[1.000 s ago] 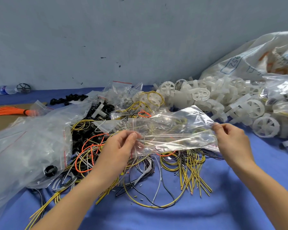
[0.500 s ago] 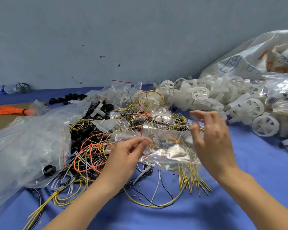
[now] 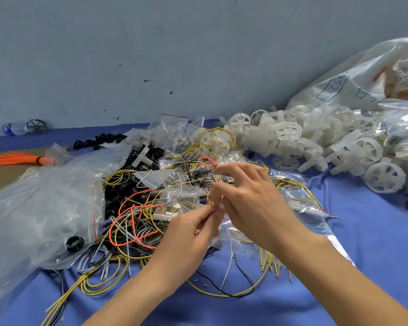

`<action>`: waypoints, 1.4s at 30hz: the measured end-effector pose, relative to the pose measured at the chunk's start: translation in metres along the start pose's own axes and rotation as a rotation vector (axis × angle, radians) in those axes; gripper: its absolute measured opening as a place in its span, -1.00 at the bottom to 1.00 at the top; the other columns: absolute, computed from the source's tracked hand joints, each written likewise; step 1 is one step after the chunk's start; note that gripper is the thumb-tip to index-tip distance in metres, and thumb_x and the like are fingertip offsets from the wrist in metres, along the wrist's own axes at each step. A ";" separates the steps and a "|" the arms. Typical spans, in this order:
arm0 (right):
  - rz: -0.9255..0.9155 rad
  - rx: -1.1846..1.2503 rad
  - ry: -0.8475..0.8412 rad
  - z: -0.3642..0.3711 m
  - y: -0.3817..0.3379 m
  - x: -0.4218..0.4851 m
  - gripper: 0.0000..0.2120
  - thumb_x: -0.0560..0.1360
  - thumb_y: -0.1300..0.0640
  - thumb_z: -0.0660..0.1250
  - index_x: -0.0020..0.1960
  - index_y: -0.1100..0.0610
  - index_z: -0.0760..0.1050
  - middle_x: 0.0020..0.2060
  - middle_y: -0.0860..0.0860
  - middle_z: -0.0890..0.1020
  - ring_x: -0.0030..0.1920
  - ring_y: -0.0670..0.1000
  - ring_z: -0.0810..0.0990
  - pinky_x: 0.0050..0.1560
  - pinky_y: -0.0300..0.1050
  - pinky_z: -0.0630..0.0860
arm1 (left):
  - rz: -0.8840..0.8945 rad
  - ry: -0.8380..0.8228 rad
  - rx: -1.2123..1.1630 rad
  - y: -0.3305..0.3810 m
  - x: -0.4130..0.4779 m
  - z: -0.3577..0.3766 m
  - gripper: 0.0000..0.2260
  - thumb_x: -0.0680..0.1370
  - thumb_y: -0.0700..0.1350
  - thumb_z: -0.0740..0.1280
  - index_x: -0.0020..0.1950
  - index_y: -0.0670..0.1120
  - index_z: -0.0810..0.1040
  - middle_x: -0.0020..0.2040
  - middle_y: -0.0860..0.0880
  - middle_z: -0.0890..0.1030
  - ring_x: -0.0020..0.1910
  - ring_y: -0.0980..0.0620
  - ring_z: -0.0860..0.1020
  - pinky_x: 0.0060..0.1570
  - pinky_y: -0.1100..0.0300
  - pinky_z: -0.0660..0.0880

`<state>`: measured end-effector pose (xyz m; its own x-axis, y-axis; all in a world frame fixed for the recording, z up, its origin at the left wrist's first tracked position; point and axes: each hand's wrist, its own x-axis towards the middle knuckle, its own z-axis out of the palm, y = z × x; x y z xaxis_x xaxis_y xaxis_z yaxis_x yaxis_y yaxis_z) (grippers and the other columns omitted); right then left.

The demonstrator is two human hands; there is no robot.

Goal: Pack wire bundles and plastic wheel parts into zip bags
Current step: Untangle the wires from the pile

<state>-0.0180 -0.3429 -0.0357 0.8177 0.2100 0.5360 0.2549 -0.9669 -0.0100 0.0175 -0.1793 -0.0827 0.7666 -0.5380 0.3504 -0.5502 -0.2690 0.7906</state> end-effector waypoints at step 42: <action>0.023 -0.038 0.266 0.007 0.016 -0.004 -0.85 0.48 0.16 0.17 -0.16 0.07 0.51 0.09 0.02 0.56 0.00 0.11 0.51 0.04 0.00 0.36 | 0.098 -0.153 0.046 0.002 -0.013 -0.010 -0.83 0.58 0.15 0.30 -0.03 0.08 0.57 -0.10 0.12 0.59 -0.03 0.07 0.57 -0.02 0.21 0.48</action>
<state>-0.0134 -0.3586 -0.0435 0.6574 0.1471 0.7390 0.2139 -0.9768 0.0042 0.0093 -0.1643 -0.0802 0.6512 -0.6780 0.3409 -0.6369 -0.2440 0.7314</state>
